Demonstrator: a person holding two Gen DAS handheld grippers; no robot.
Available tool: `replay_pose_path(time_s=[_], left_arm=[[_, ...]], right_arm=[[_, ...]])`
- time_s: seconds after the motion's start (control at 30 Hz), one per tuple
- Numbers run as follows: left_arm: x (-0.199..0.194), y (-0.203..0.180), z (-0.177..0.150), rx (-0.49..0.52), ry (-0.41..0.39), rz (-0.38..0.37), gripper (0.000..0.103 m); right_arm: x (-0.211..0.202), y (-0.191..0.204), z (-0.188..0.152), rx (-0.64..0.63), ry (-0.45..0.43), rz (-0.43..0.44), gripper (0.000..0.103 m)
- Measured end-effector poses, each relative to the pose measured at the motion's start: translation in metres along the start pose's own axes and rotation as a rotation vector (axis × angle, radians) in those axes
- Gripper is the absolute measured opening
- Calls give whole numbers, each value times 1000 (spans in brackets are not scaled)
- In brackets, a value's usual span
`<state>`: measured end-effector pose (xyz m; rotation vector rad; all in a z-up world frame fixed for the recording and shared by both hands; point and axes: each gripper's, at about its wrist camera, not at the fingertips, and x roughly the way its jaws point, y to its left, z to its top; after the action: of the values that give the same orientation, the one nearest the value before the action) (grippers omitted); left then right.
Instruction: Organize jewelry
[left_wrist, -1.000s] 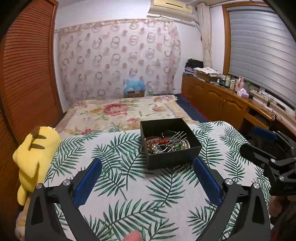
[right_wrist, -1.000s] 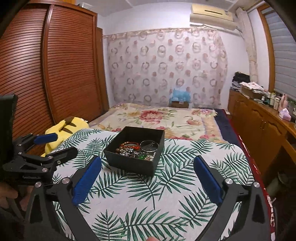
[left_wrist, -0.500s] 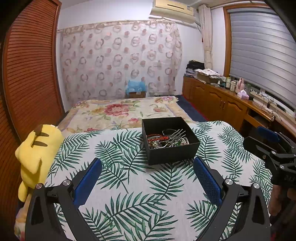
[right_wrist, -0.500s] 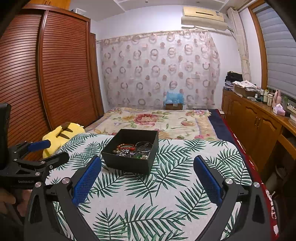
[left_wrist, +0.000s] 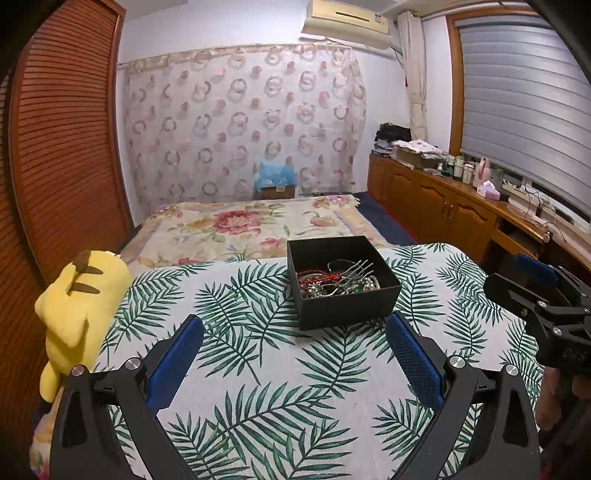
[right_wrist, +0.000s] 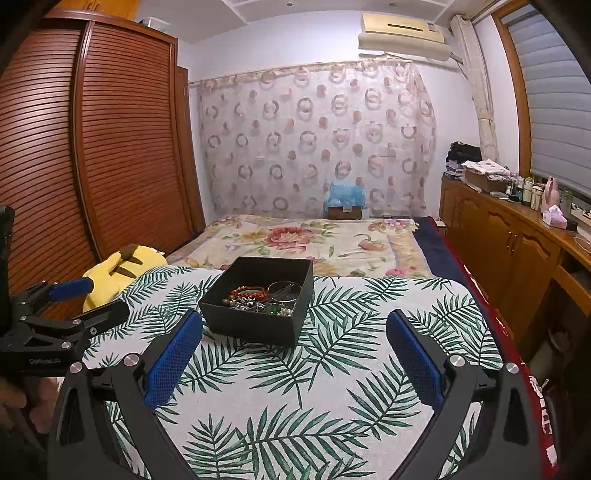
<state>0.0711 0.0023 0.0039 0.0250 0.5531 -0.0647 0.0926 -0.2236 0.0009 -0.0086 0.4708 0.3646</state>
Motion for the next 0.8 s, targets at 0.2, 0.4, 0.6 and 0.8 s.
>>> replay_pose_path(time_s=[0.2, 0.4, 0.6, 0.8], left_arm=[[-1, 0, 0, 0, -2, 2, 95], [-1, 0, 0, -1, -2, 1, 95], [-2, -1, 0, 0, -3, 1, 95], [-2, -1, -1, 0, -3, 1, 95]], right_arm=[[-1, 0, 0, 2, -1, -2, 100], [-1, -1, 0, 2, -1, -3, 100], [-1, -1, -1, 3, 0, -2, 100], [-1, -1, 0, 2, -3, -3, 100]])
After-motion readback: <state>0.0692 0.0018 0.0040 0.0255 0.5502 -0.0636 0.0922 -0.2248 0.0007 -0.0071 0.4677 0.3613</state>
